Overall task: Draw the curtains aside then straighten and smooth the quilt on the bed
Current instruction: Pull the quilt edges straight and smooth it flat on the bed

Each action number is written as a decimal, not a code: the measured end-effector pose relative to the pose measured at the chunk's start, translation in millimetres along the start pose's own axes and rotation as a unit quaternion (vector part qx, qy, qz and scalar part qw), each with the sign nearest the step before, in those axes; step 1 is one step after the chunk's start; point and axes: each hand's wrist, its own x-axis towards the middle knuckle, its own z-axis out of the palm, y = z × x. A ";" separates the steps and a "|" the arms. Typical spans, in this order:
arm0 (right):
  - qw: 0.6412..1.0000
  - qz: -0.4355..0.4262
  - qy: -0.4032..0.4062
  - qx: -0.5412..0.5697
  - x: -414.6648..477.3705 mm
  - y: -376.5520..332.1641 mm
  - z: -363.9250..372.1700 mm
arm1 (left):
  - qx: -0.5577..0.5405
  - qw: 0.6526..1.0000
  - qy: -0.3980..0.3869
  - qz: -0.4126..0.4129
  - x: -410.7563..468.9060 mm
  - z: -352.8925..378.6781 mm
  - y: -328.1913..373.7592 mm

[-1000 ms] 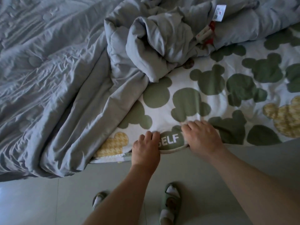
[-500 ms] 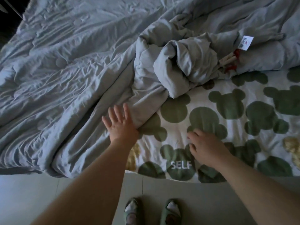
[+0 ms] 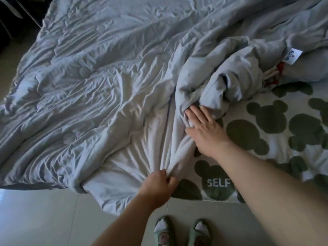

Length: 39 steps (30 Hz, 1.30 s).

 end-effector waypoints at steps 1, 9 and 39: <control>1.000 -0.016 -0.008 -0.013 -2.4 -4.0 -0.3 | 0.031 0.999 -0.009 0.011 -6.0 3.3 -1.1; 0.981 0.103 -0.140 0.090 -55.1 -13.1 -21.0 | 0.177 0.973 0.137 0.057 11.4 -15.8 -21.1; 0.866 0.332 -0.016 0.374 -285.5 97.6 97.9 | 0.003 0.952 0.173 0.252 -38.2 153.3 213.7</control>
